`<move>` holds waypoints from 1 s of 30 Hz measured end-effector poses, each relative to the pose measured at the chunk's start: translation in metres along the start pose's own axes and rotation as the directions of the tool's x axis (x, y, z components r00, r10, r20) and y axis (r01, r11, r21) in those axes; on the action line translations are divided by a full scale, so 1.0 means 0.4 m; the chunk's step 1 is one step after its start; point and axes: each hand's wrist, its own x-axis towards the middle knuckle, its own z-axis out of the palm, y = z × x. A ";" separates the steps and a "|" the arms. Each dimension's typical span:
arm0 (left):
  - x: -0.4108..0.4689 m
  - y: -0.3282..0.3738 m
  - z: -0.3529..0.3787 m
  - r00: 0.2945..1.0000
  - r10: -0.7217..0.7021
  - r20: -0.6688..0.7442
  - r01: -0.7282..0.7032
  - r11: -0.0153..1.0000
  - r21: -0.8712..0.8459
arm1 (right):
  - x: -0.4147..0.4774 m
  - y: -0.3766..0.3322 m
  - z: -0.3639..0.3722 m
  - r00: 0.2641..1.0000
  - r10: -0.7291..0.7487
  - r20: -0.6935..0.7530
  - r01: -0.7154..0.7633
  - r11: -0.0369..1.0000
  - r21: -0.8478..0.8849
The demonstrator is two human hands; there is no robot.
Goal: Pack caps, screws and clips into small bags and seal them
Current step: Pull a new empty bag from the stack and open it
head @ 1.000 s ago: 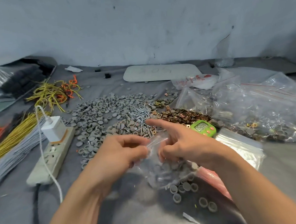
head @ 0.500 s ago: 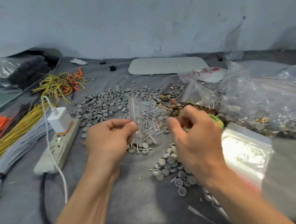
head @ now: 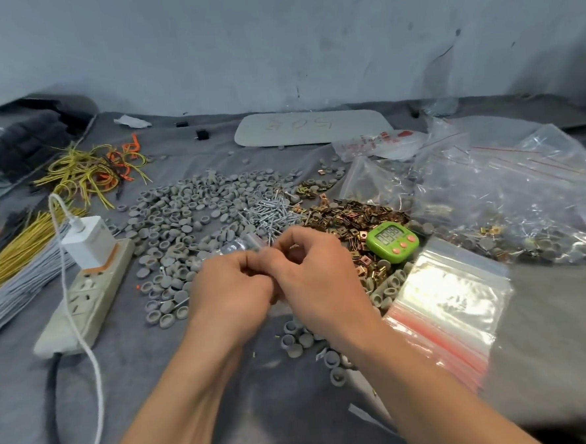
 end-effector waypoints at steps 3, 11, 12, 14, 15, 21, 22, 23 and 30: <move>-0.010 0.001 -0.002 0.999 -0.021 0.037 0.023 0.997 -0.070 | 0.006 -0.004 -0.010 0.998 0.030 0.060 -0.035 0.995 0.089; -0.015 -0.002 -0.009 0.989 -0.003 0.151 0.046 0.958 -0.282 | 0.013 0.000 -0.034 0.983 0.095 0.155 -0.127 0.968 0.216; -0.014 -0.001 -0.012 0.984 -0.008 0.179 0.061 0.955 -0.290 | 0.015 0.000 -0.038 0.980 0.102 0.173 -0.139 0.967 0.215; -0.011 0.003 -0.024 0.968 -0.018 0.251 0.101 0.942 -0.321 | 0.018 -0.002 -0.045 0.973 0.111 0.203 -0.155 0.964 0.217; -0.011 0.006 -0.032 0.957 -0.019 0.291 0.126 0.927 -0.353 | 0.017 -0.004 -0.046 0.972 0.106 0.210 -0.154 0.961 0.230; -0.003 0.011 -0.052 0.846 0.057 0.530 0.353 0.686 -0.636 | 0.009 -0.019 -0.048 0.983 -0.015 0.185 -0.042 0.954 0.298; -0.003 0.015 -0.054 0.830 0.072 0.553 0.398 0.618 -0.678 | 0.006 -0.020 -0.048 0.984 -0.033 0.176 -0.025 0.948 0.317; -0.004 0.018 -0.055 0.830 0.072 0.554 0.425 0.560 -0.711 | 0.002 -0.022 -0.048 0.984 -0.045 0.170 -0.015 0.943 0.333; -0.003 0.008 -0.016 0.998 0.048 0.033 -0.027 0.885 -0.466 | 0.000 -0.029 -0.060 0.979 -0.179 0.095 0.195 0.960 -0.200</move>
